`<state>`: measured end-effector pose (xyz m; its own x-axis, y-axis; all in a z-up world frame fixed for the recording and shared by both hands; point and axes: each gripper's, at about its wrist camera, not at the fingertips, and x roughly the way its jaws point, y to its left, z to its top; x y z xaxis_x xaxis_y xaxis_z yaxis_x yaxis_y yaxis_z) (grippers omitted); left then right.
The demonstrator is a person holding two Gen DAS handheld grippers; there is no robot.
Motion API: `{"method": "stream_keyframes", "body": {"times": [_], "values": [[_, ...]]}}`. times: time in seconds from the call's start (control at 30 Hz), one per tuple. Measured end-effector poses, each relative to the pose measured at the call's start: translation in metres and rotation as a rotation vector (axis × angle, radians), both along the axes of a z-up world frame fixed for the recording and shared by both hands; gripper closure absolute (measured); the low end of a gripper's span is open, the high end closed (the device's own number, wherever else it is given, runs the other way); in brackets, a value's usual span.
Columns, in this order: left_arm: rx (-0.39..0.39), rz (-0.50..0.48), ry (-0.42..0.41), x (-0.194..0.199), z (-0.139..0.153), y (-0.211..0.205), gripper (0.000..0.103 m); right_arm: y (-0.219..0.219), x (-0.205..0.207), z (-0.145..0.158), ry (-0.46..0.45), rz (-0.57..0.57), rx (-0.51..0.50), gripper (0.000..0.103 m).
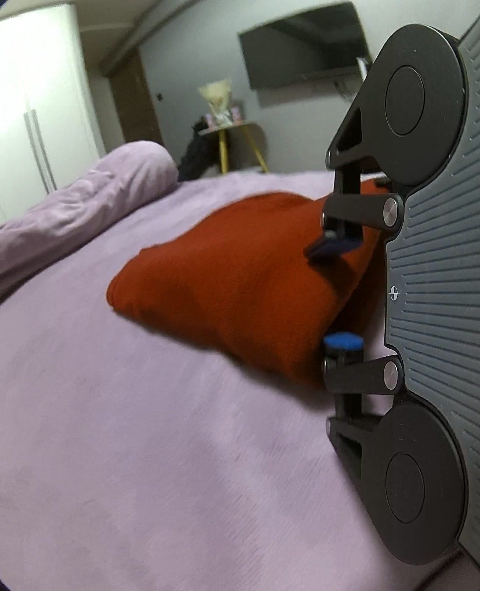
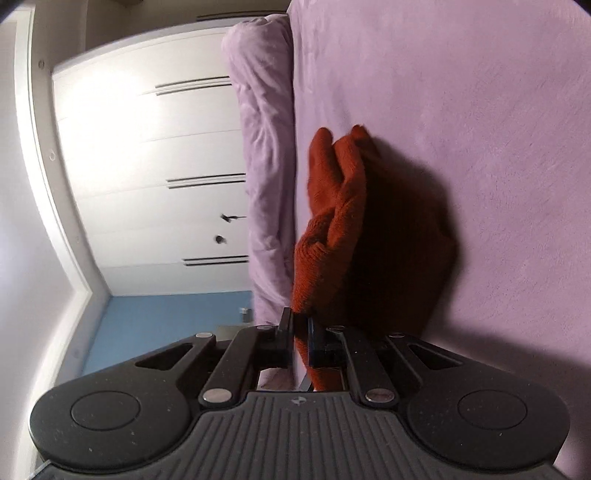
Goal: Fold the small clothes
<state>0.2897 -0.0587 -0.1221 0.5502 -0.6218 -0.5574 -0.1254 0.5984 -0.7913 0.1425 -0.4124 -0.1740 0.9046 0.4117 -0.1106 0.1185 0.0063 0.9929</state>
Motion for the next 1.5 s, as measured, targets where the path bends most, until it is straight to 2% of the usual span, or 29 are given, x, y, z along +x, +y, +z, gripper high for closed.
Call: {"method": "stream_keyframes", "body": {"times": [0.07, 0.13, 0.2, 0.23, 0.3, 0.33, 0.37, 0.43, 0.5, 0.53, 0.6, 0.7, 0.73, 0.8, 0.83, 0.87, 0.97, 1.07, 1.17, 1.2, 1.3, 1.33, 1.4, 1.5], "values": [[0.052, -0.027, -0.007, -0.001, 0.003, 0.006, 0.066, -0.001, 0.000, 0.002, 0.060, 0.026, -0.131, 0.097], [0.097, -0.071, -0.010, -0.008, 0.007, 0.017, 0.065, -0.002, 0.001, 0.007, 0.132, 0.069, -0.317, 0.097], [0.173, -0.120, -0.021, -0.011, 0.017, 0.028, 0.044, -0.004, -0.001, 0.017, 0.195, 0.099, -0.515, 0.095], [0.220, -0.118, -0.051, -0.014, 0.025, 0.034, 0.031, -0.010, -0.004, 0.021, 0.211, 0.105, -0.570, 0.095], [0.253, -0.132, -0.125, -0.013, 0.036, 0.043, 0.025, -0.031, -0.008, 0.024, 0.190, 0.108, -0.542, 0.080], [0.246, -0.143, -0.151, -0.008, 0.041, 0.043, 0.019, -0.045, -0.007, 0.024, 0.188, 0.107, -0.500, 0.059], [0.235, -0.161, -0.164, 0.000, 0.044, 0.041, 0.015, -0.057, -0.004, 0.024, 0.179, 0.100, -0.454, 0.048], [0.227, -0.220, -0.182, 0.022, 0.043, 0.030, 0.014, -0.071, 0.012, 0.027, 0.129, 0.109, -0.401, 0.033], [0.277, -0.240, -0.143, 0.045, 0.035, 0.016, 0.015, -0.073, 0.036, 0.033, 0.134, 0.134, -0.444, 0.032], [0.276, -0.263, -0.120, 0.056, 0.029, 0.010, 0.015, -0.071, 0.047, 0.034, 0.149, 0.147, -0.469, 0.032], [0.251, -0.274, -0.079, 0.075, 0.017, 0.002, 0.017, -0.067, 0.075, 0.035, 0.153, 0.196, -0.496, 0.031], [0.207, -0.273, -0.080, 0.090, 0.008, -0.007, 0.017, -0.060, 0.103, 0.028, 0.160, 0.248, -0.486, 0.031], [0.201, -0.274, -0.077, 0.093, 0.005, -0.011, 0.017, -0.059, 0.109, 0.028, 0.152, 0.258, -0.486, 0.033], [0.214, -0.273, -0.088, 0.095, 0.000, -0.018, 0.026, -0.053, 0.119, 0.026, 0.137, 0.271, -0.472, 0.046], [0.238, -0.272, -0.092, 0.095, 0.000, -0.020, 0.035, -0.050, 0.125, 0.023, 0.144, 0.283, -0.459, 0.058], [0.241, -0.272, -0.093, 0.095, 0.000, -0.020, 0.041, -0.047, 0.129, 0.019, 0.158, 0.279, -0.455, 0.066], [0.192, -0.253, -0.085, 0.091, 0.006, -0.009, 0.051, -0.037, 0.130, 0.015, 0.149, 0.259, -0.456, 0.070], [0.193, -0.261, -0.098, 0.087, 0.021, -0.004, 0.052, -0.032, 0.121, 0.016, 0.121, 0.260, -0.377, 0.071], [0.200, -0.267, -0.084, 0.067, 0.044, 0.017, 0.052, -0.017, 0.112, 0.020, 0.115, 0.311, -0.307, 0.072], [0.217, -0.276, -0.078, 0.059, 0.050, 0.025, 0.052, -0.008, 0.108, 0.021, 0.109, 0.340, -0.290, 0.072], [0.337, -0.273, -0.046, 0.025, 0.063, 0.052, 0.048, 0.026, 0.094, 0.016, 0.120, 0.448, -0.234, 0.072], [0.387, -0.266, -0.033, 0.013, 0.061, 0.059, 0.043, 0.037, 0.088, 0.014, 0.128, 0.484, -0.238, 0.071], [0.489, -0.252, -0.009, -0.005, 0.059, 0.069, 0.042, 0.058, 0.077, 0.018, 0.158, 0.531, -0.332, 0.064], [0.548, -0.212, -0.083, -0.026, 0.074, 0.081, 0.038, 0.072, 0.062, 0.047, 0.199, 0.461, -0.581, 0.049]]}}
